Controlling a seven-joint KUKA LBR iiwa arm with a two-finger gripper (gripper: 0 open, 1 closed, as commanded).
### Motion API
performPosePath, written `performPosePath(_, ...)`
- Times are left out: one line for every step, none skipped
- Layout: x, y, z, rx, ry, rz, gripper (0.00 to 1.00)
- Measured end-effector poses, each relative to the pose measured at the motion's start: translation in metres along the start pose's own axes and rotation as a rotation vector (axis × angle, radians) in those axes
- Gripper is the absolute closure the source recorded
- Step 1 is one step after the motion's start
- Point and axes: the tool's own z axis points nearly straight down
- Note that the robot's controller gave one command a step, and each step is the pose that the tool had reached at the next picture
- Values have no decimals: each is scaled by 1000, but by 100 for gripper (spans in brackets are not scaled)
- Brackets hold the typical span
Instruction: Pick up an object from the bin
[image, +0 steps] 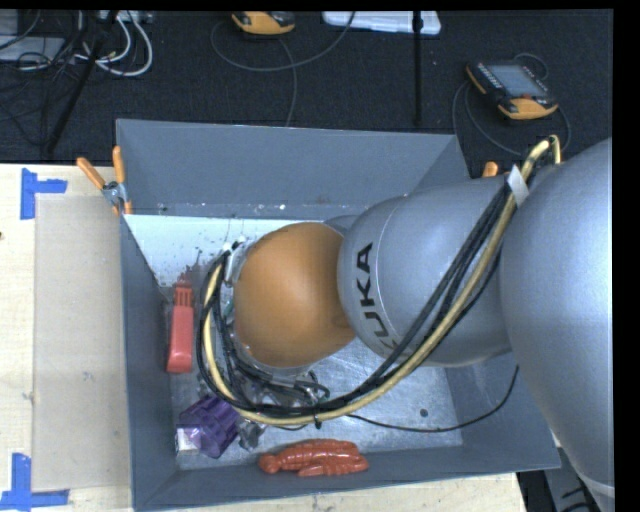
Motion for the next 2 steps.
performPosePath(0,0,0,0,0,1,100)
performPosePath(-4,4,-52,-1,6,23,100)
